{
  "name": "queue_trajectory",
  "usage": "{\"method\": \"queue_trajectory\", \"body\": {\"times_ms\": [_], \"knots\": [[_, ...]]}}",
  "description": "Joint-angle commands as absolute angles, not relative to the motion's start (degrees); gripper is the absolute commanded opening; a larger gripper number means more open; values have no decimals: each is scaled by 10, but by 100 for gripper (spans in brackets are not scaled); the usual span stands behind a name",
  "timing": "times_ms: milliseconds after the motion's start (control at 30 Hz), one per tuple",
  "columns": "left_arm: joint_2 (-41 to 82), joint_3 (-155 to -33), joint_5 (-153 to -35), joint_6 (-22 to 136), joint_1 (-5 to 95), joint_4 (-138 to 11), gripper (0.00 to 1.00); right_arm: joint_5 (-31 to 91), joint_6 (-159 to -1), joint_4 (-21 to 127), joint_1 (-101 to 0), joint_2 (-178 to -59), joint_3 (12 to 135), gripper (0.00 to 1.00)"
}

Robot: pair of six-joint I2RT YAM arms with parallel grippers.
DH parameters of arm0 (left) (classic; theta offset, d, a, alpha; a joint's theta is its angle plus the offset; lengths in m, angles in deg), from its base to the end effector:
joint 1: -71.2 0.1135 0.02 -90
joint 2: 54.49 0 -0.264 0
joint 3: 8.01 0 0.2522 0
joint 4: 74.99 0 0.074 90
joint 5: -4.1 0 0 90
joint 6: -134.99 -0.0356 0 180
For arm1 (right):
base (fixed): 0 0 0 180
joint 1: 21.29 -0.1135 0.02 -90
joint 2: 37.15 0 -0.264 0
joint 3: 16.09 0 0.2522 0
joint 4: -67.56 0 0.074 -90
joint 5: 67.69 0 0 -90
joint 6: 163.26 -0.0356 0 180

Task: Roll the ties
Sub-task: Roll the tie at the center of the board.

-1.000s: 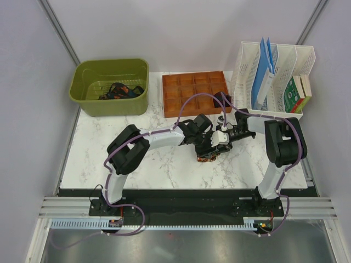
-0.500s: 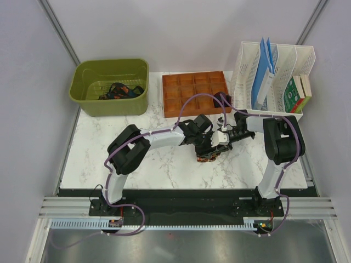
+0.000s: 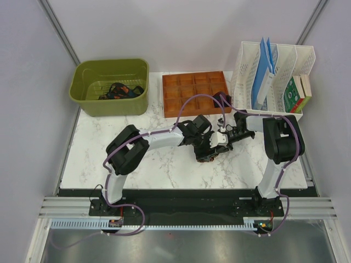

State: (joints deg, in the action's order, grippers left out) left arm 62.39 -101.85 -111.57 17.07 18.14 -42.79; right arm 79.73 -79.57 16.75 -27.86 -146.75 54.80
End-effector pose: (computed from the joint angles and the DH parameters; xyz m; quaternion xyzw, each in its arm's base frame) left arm 0.2473 -0.3545 0.1631 0.6547 0.6646 -0.2703 0.2381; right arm 0.3007 0.0648 0.1113 0.0040 -0.8770 -0.4778 0.0502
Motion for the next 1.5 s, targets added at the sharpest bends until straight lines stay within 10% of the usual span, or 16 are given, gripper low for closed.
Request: {"method": "queue_trajectory", "body": {"times_ms": [0, 400, 667, 833, 1167, 1467], "knots": [[585, -1003, -1122, 181, 188, -406, 72, 673, -773, 189, -275, -1491, 552, 0], [566, -990, -1121, 176, 190, -417, 76, 612, -781, 191, -274, -1504, 566, 0], [601, -974, -1126, 151, 200, -413, 31, 649, -786, 193, -273, -1500, 575, 0], [618, -953, -1115, 140, 208, -411, 20, 677, -781, 174, -270, -1488, 583, 1], [624, -932, -1129, 163, 223, -421, 14, 780, -846, 201, -258, -1469, 555, 65], [629, -923, -1131, 178, 231, -434, 13, 813, -901, 272, -258, -1479, 496, 87]]}}
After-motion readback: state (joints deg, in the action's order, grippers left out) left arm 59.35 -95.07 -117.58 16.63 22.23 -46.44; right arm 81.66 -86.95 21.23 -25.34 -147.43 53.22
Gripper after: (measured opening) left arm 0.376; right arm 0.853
